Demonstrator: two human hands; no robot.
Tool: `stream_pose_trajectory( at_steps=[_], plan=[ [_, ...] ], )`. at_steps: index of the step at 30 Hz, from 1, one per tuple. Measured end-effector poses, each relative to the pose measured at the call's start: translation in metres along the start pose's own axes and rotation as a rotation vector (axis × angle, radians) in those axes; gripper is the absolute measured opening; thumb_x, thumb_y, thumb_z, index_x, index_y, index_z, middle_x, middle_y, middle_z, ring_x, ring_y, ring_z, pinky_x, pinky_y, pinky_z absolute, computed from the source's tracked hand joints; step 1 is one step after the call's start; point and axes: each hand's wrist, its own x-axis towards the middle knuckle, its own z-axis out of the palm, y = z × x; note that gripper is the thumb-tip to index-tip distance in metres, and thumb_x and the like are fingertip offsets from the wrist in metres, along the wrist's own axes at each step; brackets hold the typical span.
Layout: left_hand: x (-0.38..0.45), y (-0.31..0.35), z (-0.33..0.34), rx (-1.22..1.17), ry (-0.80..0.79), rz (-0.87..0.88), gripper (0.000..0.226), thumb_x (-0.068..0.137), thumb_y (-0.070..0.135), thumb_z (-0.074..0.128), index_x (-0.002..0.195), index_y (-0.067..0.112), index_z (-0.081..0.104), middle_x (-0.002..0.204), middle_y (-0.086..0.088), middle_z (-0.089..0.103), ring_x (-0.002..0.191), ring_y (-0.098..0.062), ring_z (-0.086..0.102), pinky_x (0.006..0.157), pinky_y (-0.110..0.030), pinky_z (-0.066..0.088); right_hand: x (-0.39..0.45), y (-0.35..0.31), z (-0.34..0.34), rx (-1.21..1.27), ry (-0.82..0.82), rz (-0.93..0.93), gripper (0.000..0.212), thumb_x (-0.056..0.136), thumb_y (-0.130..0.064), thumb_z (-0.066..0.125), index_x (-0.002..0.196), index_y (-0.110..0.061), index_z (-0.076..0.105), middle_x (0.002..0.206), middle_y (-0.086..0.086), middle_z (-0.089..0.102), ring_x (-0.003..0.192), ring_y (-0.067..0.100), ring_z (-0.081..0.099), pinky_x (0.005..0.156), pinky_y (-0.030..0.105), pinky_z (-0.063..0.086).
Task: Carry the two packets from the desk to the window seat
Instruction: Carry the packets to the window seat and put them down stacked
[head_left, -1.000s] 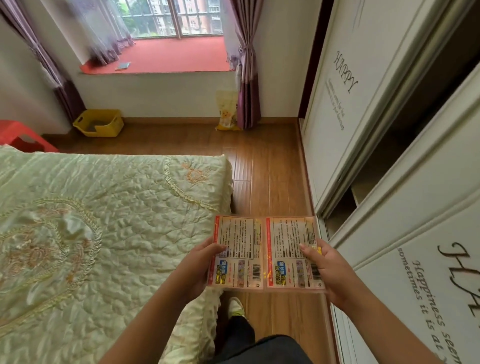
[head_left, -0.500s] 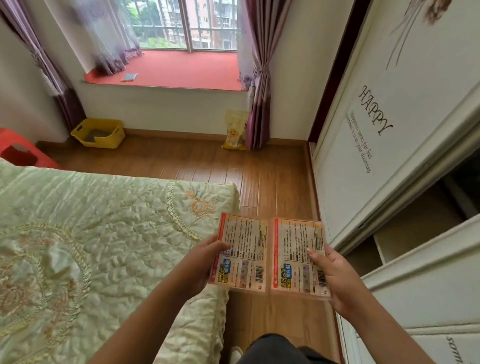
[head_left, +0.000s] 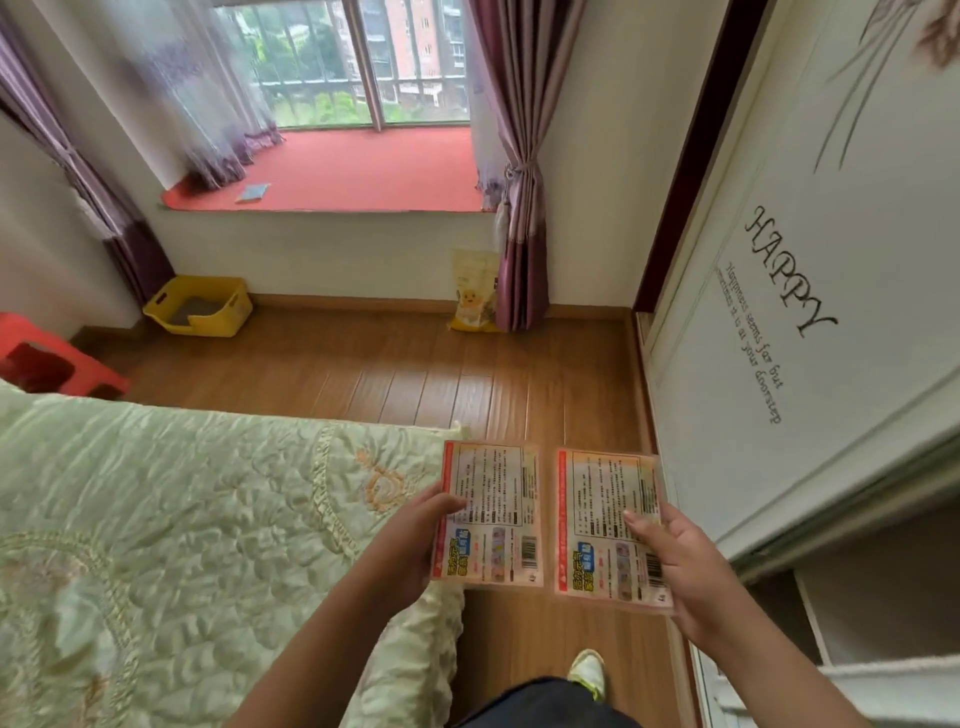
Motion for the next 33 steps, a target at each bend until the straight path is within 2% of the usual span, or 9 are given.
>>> stream_pose_trajectory(
  at_steps=[3,7,12,17,22,28,33],
  plan=[
    [0.030,0.024,0.019,0.001,0.012,-0.005,0.027,0.099,0.008,0.048,0.123,0.010,0.060,0.102,-0.017,0.080,0.094,-0.035,0.077,0.066,-0.039,0.063,0.036,-0.030,-0.011,-0.003,-0.012,-0.002,0.024,0.099,-0.017,0.058,0.122,-0.019,0.065,0.107,0.013,0.081,0.099,0.033,0.078,0.083,0.054,0.062],
    [0.067,0.052,0.037,-0.016,0.030,0.014,0.027,0.099,0.009,0.049,0.124,0.010,0.060,0.103,-0.017,0.079,0.094,-0.035,0.077,0.067,-0.039,0.063,0.080,-0.066,-0.019,-0.034,-0.049,-0.011,0.024,0.100,-0.017,0.058,0.122,-0.022,0.065,0.110,0.011,0.080,0.103,0.034,0.076,0.091,0.061,0.058],
    [0.105,0.081,0.039,-0.063,0.023,0.004,0.029,0.099,0.010,0.048,0.125,0.012,0.060,0.110,-0.019,0.077,0.097,-0.035,0.075,0.068,-0.039,0.062,0.126,-0.094,-0.015,-0.036,-0.062,-0.004,0.025,0.100,-0.017,0.057,0.124,-0.022,0.064,0.111,0.011,0.080,0.105,0.033,0.076,0.092,0.060,0.058],
    [0.151,0.111,0.011,-0.045,0.024,0.001,0.030,0.097,0.011,0.049,0.125,0.015,0.060,0.109,-0.017,0.078,0.099,-0.036,0.075,0.072,-0.041,0.062,0.178,-0.117,0.007,-0.087,-0.069,0.000,0.023,0.101,-0.016,0.056,0.120,-0.025,0.064,0.108,0.009,0.081,0.101,0.031,0.077,0.088,0.058,0.060],
    [0.206,0.154,-0.030,-0.050,0.030,0.008,0.029,0.097,0.011,0.050,0.124,0.011,0.059,0.103,-0.014,0.079,0.093,-0.032,0.077,0.069,-0.037,0.063,0.246,-0.155,0.050,-0.184,-0.123,-0.034,0.021,0.101,-0.015,0.056,0.116,-0.026,0.065,0.105,0.007,0.082,0.095,0.026,0.079,0.069,0.041,0.066],
    [0.257,0.211,-0.064,-0.078,0.040,0.004,0.028,0.098,0.010,0.051,0.125,0.010,0.059,0.105,-0.017,0.079,0.096,-0.034,0.076,0.071,-0.040,0.062,0.317,-0.190,0.104,-0.232,-0.159,-0.077,0.020,0.101,-0.017,0.057,0.118,-0.025,0.065,0.103,0.005,0.082,0.091,0.024,0.080,0.062,0.031,0.064],
    [0.287,0.253,-0.083,-0.071,0.032,0.011,0.028,0.099,0.010,0.048,0.125,0.008,0.059,0.110,-0.019,0.077,0.100,-0.035,0.074,0.075,-0.041,0.062,0.359,-0.209,0.127,-0.213,-0.166,-0.078,0.020,0.101,-0.018,0.057,0.118,-0.025,0.065,0.103,0.005,0.082,0.091,0.024,0.080,0.061,0.030,0.064]
  ],
)
